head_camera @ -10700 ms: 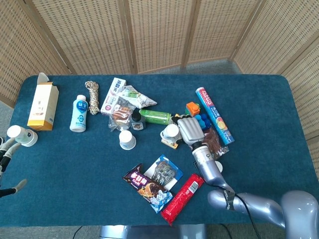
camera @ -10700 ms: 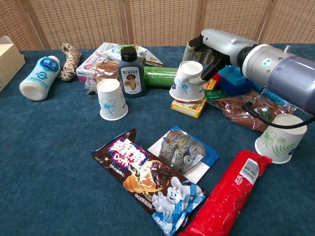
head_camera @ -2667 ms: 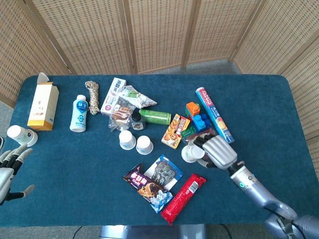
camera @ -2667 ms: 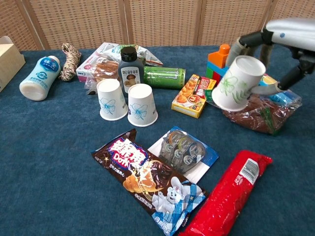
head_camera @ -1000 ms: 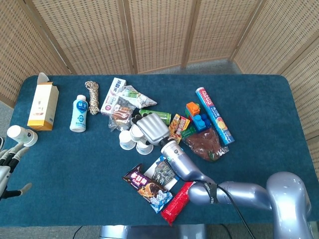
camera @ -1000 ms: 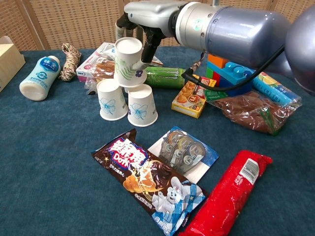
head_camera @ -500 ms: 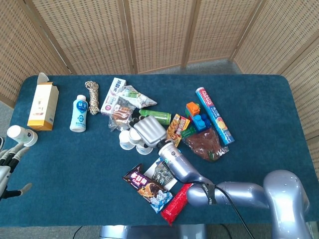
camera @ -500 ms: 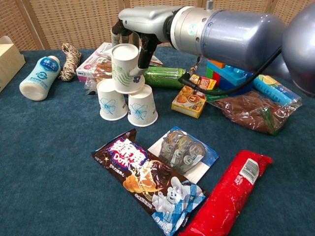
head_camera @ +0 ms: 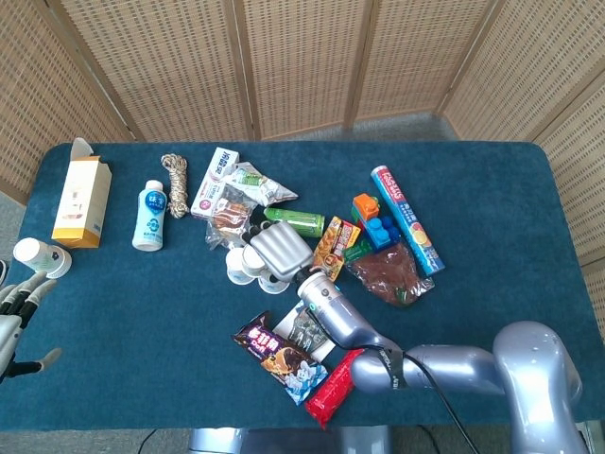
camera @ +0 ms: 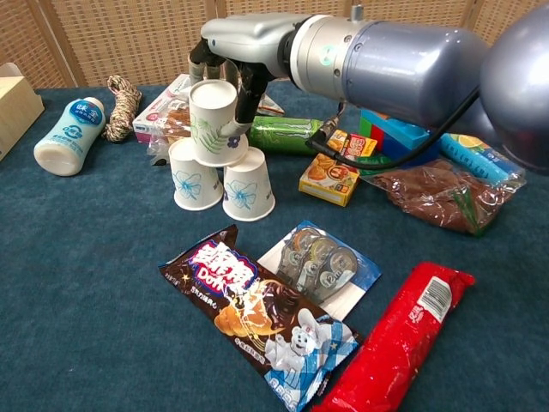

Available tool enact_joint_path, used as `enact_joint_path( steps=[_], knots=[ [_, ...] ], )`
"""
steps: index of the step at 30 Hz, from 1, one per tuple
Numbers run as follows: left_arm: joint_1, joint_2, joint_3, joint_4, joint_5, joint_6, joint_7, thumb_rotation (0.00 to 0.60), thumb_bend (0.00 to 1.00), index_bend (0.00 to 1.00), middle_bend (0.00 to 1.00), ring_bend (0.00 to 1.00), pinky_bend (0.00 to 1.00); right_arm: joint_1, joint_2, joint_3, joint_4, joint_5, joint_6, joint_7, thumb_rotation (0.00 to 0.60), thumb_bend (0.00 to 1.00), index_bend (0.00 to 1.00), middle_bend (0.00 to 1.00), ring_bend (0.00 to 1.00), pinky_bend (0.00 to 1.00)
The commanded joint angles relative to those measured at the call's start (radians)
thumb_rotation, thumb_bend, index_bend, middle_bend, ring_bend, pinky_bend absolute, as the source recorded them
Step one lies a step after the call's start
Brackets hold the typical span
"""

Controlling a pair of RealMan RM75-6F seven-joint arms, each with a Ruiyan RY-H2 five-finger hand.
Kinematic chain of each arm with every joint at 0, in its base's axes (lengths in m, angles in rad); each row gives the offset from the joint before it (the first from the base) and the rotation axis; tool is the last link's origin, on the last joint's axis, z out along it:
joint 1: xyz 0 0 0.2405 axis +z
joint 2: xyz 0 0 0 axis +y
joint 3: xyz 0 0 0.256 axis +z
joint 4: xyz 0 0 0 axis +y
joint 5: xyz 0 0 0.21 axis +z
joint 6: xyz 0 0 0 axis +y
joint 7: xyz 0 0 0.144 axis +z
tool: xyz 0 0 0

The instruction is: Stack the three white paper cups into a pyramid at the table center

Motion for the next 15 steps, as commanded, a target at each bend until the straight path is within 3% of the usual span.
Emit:
enact_joint_path(
  steps=[1,8,15],
  knots=[
    [0.001,0.0,0.0,0.001,-0.001,0.001,-0.001,0.6,0.28,0.04,0.0,0.0,0.0,0.003,-0.003,-0.005,0.005,0.003,-0.002,0.001,0.6,0.28,0.33,0.39,0.35,0.49],
    [-0.001,-0.002,-0.001,0.001,-0.004,-0.003,0.003,0.6,0.28,0.04,0.0,0.0,0.0,0.005,-0.006,-0.014,0.009,0.006,0.0,0.006,0.6,0.24,0.33,0.39,0.35,0.49],
    [0.0,-0.002,-0.001,0.0,-0.005,-0.002,0.005,0.6,0.28,0.04,0.0,0.0,0.0,0.008,-0.007,-0.011,0.004,0.001,0.013,0.009,0.6,0.22,0.23,0.39,0.35,0.49]
  ],
)
